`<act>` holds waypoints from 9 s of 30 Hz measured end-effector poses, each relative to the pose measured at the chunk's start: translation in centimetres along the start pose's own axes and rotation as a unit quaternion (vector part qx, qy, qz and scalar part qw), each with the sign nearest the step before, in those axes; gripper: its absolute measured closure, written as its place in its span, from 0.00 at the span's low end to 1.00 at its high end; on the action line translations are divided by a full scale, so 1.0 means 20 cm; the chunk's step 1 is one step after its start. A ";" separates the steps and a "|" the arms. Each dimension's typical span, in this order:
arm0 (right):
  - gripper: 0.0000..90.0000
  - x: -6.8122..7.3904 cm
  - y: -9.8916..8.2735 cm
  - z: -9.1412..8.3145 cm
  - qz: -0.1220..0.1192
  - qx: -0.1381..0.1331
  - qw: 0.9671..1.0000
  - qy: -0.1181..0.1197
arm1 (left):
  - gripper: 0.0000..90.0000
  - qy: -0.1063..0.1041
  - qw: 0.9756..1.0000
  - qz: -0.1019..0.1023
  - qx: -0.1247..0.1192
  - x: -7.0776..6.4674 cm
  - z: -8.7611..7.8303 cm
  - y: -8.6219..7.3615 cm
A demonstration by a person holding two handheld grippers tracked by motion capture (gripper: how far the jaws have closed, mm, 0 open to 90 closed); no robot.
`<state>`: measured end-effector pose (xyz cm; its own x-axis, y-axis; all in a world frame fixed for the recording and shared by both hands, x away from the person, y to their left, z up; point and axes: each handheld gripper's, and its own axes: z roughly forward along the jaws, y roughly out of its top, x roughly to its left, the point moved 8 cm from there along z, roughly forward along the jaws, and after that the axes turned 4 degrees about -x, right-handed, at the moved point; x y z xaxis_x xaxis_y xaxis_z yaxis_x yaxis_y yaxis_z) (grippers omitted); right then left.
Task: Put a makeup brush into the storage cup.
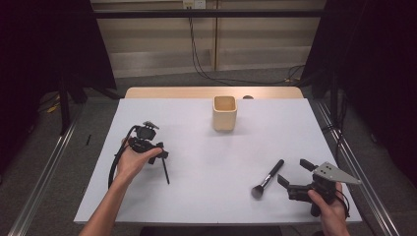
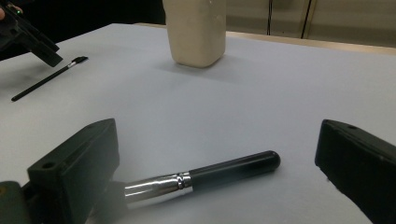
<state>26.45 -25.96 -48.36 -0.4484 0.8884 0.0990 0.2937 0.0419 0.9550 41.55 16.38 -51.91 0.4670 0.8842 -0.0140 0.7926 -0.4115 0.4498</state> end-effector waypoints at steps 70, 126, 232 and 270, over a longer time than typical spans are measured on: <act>0.00 0.01 -0.02 0.01 -0.008 0.010 1.000 0.008 | 0.96 -0.055 0.993 -0.063 0.081 -0.03 0.01 0.00; 0.00 0.03 0.00 0.01 -0.006 -0.008 1.000 0.014 | 0.95 -0.115 0.927 -0.005 -0.356 -0.07 -0.45 0.11; 0.00 0.03 -0.01 -0.05 -0.006 -0.017 1.000 0.010 | 0.95 -0.199 0.852 0.053 -0.481 -0.66 -0.39 1.04; 0.00 0.02 -0.01 -0.05 -0.003 -0.016 1.000 0.012 | 0.95 -0.190 0.869 0.034 -0.455 -0.65 -0.09 1.09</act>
<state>25.33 -25.99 -48.20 -0.4702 0.8770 0.0988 0.2641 0.0330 0.9639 52.11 -3.80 -40.37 0.7331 0.6568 -0.1766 0.2010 0.0388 0.9788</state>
